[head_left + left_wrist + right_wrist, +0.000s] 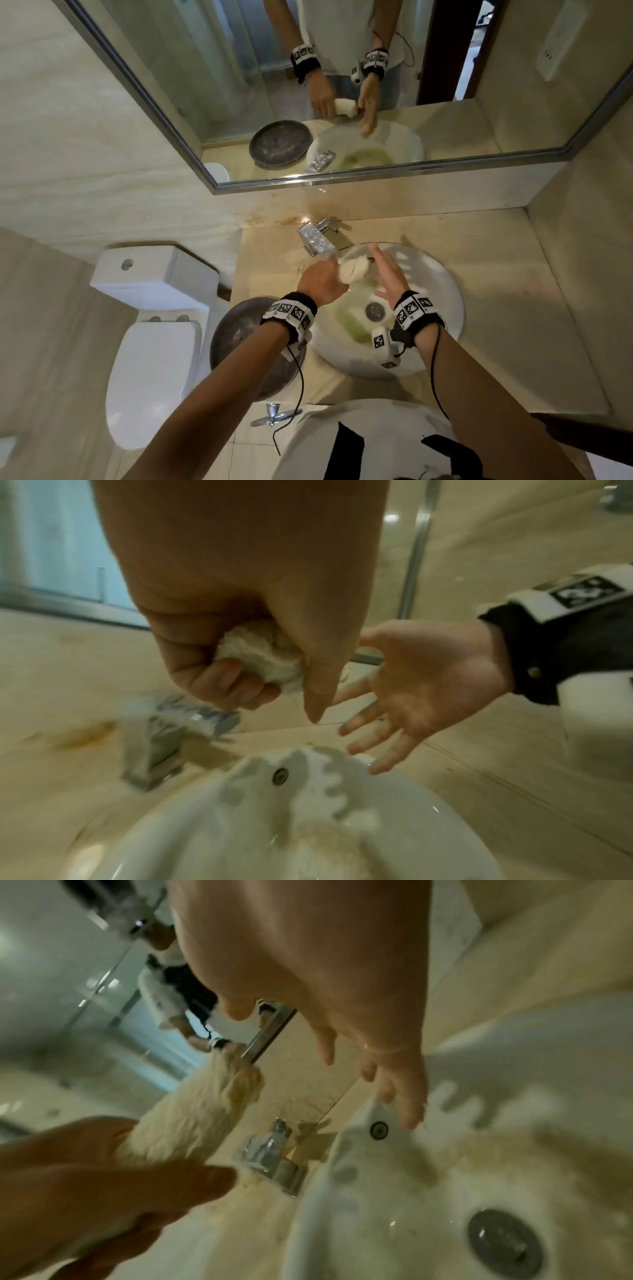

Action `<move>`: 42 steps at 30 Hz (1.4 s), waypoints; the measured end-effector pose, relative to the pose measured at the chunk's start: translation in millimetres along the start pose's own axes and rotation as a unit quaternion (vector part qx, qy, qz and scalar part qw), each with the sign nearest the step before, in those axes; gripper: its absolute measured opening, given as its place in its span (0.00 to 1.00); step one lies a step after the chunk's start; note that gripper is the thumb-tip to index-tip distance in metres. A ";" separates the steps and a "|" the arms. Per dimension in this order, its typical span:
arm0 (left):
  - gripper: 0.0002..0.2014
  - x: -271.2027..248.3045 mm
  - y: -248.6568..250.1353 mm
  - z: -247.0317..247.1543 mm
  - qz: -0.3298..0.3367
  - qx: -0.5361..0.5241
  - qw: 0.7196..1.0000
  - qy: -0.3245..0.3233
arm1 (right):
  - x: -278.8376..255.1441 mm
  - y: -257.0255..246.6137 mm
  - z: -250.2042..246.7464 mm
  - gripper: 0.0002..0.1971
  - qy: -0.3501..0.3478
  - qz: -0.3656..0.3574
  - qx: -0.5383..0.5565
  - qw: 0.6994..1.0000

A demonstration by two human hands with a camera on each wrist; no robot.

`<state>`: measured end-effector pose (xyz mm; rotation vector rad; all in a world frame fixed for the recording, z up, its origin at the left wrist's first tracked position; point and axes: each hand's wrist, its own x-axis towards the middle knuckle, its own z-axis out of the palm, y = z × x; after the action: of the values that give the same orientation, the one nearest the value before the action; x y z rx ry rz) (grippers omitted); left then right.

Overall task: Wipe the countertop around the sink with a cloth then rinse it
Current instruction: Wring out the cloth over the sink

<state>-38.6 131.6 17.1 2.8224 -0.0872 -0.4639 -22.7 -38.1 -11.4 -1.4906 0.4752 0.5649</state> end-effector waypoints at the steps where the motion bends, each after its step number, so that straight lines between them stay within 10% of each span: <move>1: 0.33 -4.6 -12.9 7.3 -0.042 -0.029 0.999 -0.015 | 4.3 6.1 0.3 0.41 0.014 0.004 -0.064 0.998; 11: 0.47 -84.8 -158.1 73.9 -0.349 -0.240 0.900 -0.103 | 29.0 40.2 25.4 0.33 0.092 -0.024 -0.334 0.938; 19: 0.42 -122.5 -201.9 114.0 -0.407 -0.202 0.888 -0.069 | 21.5 60.9 59.4 0.32 0.019 -0.049 -0.346 0.937; 42: 0.16 -110.2 -205.0 77.5 -0.259 -0.013 0.935 -0.241 | 5.0 65.6 71.5 0.23 0.009 -0.048 -0.340 0.939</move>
<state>-165.0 319.3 -77.7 2.6126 0.5743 -1.2515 -62.7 33.3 -63.7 -2.1667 0.2191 0.6765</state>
